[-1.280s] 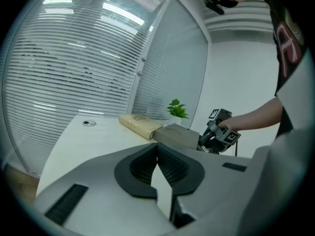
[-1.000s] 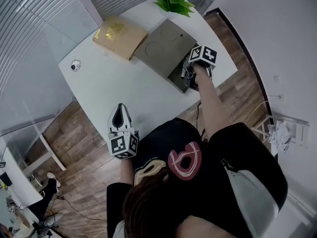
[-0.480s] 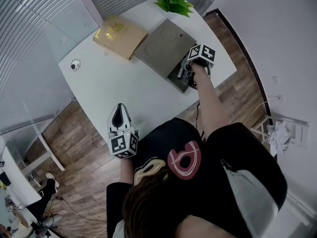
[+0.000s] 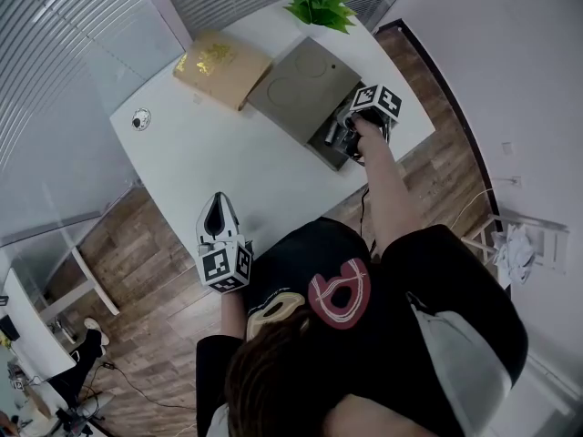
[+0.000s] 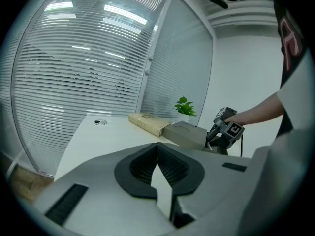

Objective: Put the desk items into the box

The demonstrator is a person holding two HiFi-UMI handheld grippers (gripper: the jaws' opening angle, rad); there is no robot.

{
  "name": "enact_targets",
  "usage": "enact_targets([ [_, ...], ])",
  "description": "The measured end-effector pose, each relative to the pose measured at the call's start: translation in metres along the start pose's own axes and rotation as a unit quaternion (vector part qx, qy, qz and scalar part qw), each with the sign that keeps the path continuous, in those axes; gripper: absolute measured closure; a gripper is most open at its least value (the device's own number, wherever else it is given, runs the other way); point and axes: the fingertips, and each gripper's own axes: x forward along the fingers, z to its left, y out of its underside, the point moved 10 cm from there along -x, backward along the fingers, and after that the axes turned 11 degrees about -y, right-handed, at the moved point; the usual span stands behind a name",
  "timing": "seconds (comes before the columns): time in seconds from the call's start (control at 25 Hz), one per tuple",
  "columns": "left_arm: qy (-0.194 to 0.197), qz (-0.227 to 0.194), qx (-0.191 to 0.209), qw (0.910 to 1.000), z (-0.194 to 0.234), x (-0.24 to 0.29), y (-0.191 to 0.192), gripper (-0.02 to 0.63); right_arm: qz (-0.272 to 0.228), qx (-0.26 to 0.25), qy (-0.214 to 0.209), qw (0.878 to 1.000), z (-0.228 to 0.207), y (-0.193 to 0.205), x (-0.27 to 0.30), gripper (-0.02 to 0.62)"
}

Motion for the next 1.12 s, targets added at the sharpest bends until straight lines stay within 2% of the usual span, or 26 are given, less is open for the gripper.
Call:
enact_targets([
  [0.2,0.004,-0.001,0.001,1.0000,0.000,0.000,-0.001,0.589,-0.012,0.000,-0.024,1.000,-0.001,0.000,-0.008,0.495],
  [0.4,0.013,-0.004,0.002,0.9999,-0.003,0.002,-0.002,0.589,-0.003,-0.050,-0.031,0.998,0.004,0.004,-0.016,0.467],
  [0.52,0.021,-0.007,0.004,0.9998,-0.006,0.002,-0.003,0.589,-0.006,-0.062,-0.049,0.997,0.008,0.006,-0.022,0.462],
  [0.6,0.026,-0.010,0.004,0.9996,-0.009,0.002,-0.005,0.589,-0.010,-0.092,-0.054,0.994,0.012,0.006,-0.030,0.445],
  [0.76,0.036,-0.020,0.004,0.9992,-0.011,0.003,-0.012,0.589,-0.023,-0.173,-0.042,0.984,0.027,0.008,-0.044,0.416],
  [1.0,0.059,-0.029,0.011,0.9978,-0.019,0.001,-0.017,0.589,-0.038,-0.244,-0.072,0.966,0.044,0.020,-0.062,0.416],
  [1.12,0.068,-0.034,0.012,0.9970,-0.023,0.000,-0.019,0.589,-0.055,-0.274,-0.102,0.955,0.054,0.033,-0.071,0.416],
])
